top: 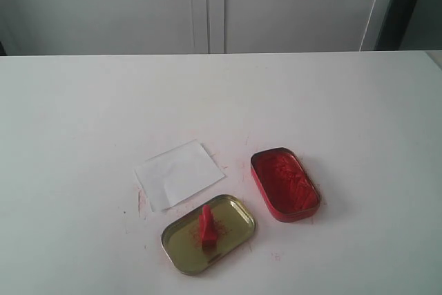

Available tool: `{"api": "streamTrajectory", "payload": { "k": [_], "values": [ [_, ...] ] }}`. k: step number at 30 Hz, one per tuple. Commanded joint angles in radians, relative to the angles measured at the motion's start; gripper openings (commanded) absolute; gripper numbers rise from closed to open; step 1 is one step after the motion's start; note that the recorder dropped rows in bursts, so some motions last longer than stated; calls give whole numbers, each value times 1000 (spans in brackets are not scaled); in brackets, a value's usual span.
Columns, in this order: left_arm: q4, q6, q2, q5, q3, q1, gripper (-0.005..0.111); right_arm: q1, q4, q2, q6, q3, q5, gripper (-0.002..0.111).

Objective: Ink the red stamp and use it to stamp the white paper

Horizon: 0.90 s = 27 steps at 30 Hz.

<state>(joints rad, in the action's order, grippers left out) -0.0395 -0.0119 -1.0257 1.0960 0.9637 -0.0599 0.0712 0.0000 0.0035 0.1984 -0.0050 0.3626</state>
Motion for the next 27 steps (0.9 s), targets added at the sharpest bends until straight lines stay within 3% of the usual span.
{"api": "streamTrajectory", "payload": {
  "k": [1,17,27],
  "values": [
    [-14,-15,-77,26,42,47,0,6,0,-3,-3,5,-14,0],
    [-4,137,-362,-15,191,365,0,6,0,-3,-31,5,-14,0],
    [-4,173,-479,-27,290,488,0,6,0,-3,-31,5,-14,0]
  ]
}}
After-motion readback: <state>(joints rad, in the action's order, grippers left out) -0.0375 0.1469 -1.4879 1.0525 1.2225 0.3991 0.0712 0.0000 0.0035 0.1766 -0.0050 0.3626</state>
